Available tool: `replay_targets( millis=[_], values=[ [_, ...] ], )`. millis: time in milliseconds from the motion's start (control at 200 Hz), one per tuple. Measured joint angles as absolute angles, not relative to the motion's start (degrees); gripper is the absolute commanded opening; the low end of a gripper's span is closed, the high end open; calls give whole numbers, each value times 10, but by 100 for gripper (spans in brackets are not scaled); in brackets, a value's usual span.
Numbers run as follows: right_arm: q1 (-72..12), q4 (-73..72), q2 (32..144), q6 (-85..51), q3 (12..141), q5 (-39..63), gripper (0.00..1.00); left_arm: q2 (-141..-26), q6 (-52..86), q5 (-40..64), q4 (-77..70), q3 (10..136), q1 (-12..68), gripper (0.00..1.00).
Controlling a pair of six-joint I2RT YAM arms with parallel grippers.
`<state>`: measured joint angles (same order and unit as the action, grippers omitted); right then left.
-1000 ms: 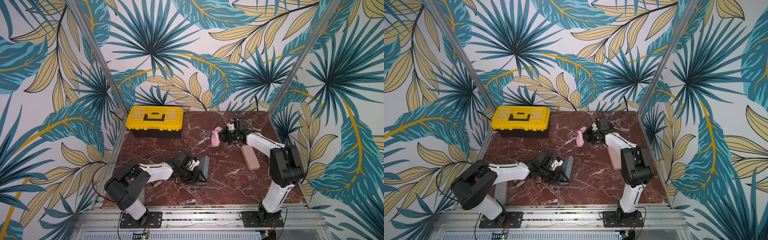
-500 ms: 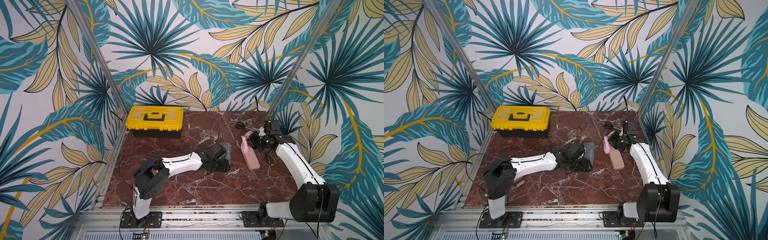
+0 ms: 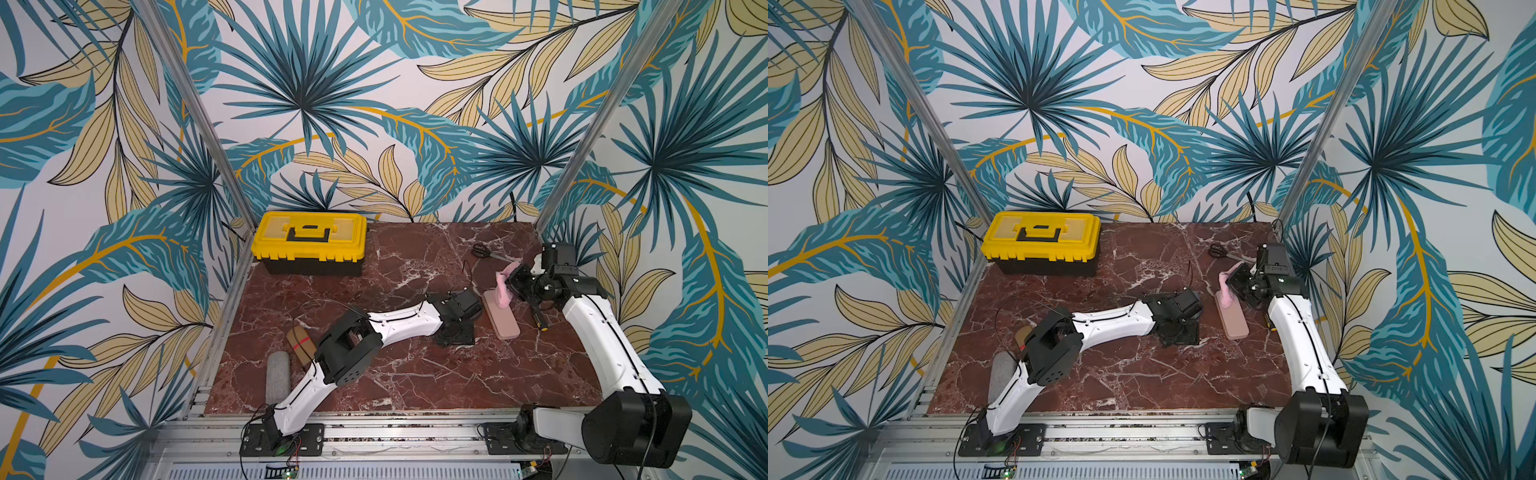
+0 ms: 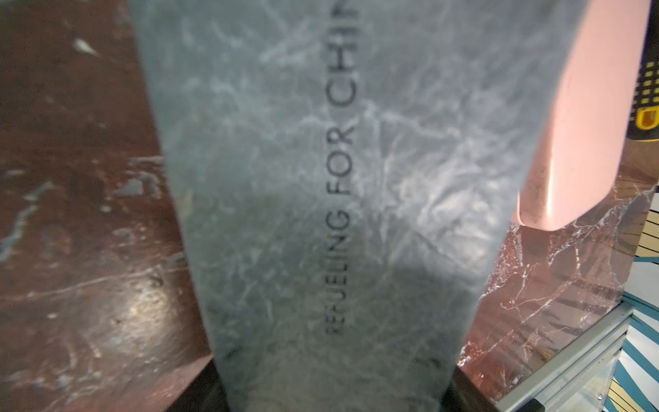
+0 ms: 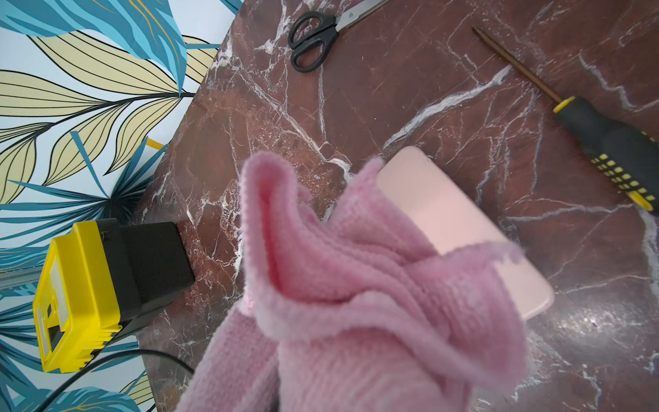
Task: Wipe the eyeglass case
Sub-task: Place the eyeglass case at the center of the board.
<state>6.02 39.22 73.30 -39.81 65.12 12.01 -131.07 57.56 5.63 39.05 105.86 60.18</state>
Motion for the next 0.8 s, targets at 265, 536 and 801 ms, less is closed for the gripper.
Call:
replay_targets(
  millis=[265, 536, 801],
  values=[
    [61, 391, 748, -398, 651, 126, 0, -1339, 601, 73, 411, 1107, 609, 59],
    [61, 389, 759, -398, 651, 136, 0, -1341, 610, 79, 419, 1115, 611, 92],
    [61, 389, 774, -398, 651, 157, 0, -1313, 582, 43, 414, 1090, 612, 100]
  ],
)
